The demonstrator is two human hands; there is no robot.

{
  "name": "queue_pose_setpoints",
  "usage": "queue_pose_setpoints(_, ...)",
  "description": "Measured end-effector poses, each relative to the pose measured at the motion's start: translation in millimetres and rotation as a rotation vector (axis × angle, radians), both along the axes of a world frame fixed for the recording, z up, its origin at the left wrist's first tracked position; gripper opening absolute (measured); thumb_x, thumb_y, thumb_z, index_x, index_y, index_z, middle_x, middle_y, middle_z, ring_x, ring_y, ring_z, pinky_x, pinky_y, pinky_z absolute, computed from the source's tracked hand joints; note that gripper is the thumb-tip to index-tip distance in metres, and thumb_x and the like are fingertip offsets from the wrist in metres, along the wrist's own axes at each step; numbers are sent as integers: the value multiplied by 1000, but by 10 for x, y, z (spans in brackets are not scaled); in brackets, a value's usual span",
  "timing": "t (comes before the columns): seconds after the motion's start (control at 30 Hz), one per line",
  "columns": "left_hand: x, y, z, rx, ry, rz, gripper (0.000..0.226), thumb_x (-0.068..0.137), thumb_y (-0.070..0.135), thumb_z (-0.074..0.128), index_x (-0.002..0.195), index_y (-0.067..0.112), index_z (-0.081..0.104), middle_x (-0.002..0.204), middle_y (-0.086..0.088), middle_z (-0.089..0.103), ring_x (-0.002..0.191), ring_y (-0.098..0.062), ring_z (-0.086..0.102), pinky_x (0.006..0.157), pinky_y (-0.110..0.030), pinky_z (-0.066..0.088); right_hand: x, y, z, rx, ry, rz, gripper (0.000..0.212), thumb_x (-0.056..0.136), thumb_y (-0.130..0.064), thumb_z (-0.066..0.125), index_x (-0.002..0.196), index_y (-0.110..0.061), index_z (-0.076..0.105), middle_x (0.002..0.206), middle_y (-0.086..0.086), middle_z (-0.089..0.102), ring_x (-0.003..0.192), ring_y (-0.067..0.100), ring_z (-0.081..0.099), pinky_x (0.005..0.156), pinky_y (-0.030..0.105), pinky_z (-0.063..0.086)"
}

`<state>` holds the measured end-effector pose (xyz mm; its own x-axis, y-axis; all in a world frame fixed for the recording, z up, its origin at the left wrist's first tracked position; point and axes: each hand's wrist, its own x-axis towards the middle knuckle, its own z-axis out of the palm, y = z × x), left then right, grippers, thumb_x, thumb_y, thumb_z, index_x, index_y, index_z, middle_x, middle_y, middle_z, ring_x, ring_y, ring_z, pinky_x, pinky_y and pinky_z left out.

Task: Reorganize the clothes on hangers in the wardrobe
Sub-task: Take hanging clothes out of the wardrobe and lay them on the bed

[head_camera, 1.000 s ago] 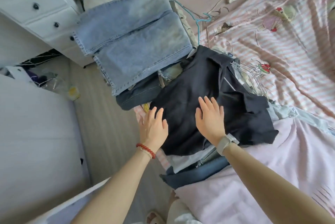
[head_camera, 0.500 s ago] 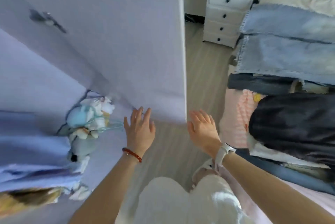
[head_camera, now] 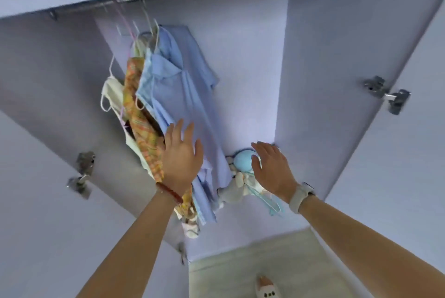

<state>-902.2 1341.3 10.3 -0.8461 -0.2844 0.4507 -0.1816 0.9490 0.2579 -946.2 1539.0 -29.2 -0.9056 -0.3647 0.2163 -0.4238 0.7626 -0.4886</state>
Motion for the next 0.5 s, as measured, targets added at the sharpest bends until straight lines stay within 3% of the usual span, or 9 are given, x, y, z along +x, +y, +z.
queue_pose_setpoints(0.17,-338,-716,525,-27,201,142,41,90,18,52,130,11,50,138,-12,43,130,-30,35,103,-51,22,-663,-963,497,-230,-43,128,34,93,-11,44,125,-6,52,125,15,54,116,32,47,98,41,37)
queue_pose_setpoints(0.27,-574,-1095,693,-29,202,209,42,89,18,51,131,13,49,138,-9,43,131,-28,33,103,-51,23,-1021,-1549,827,-396,-102,143,20,93,-10,42,101,-1,59,103,20,60,98,35,54,81,35,41)
queue_pose_setpoints(0.33,-703,-1289,718,-7,163,243,43,91,21,48,133,16,46,141,-6,40,133,-25,29,105,-48,21,-1197,-1925,1024,-470,-145,140,18,94,-19,44,90,-5,54,95,18,61,92,35,56,71,31,37)
queue_pose_setpoints(0.43,-831,-1482,664,-52,105,252,41,93,24,46,133,19,47,143,-3,39,135,-22,27,105,-46,17,-1352,-2384,1244,-442,-166,132,42,90,-40,49,104,-1,50,104,18,61,97,32,58,77,34,44)
queue_pose_setpoints(0.5,-865,-1558,630,-83,113,225,34,91,20,51,125,19,57,137,-5,47,132,-25,34,104,-51,18,-1397,-2553,1293,-352,-158,126,48,87,-43,51,103,3,49,104,20,60,96,34,59,76,38,48)
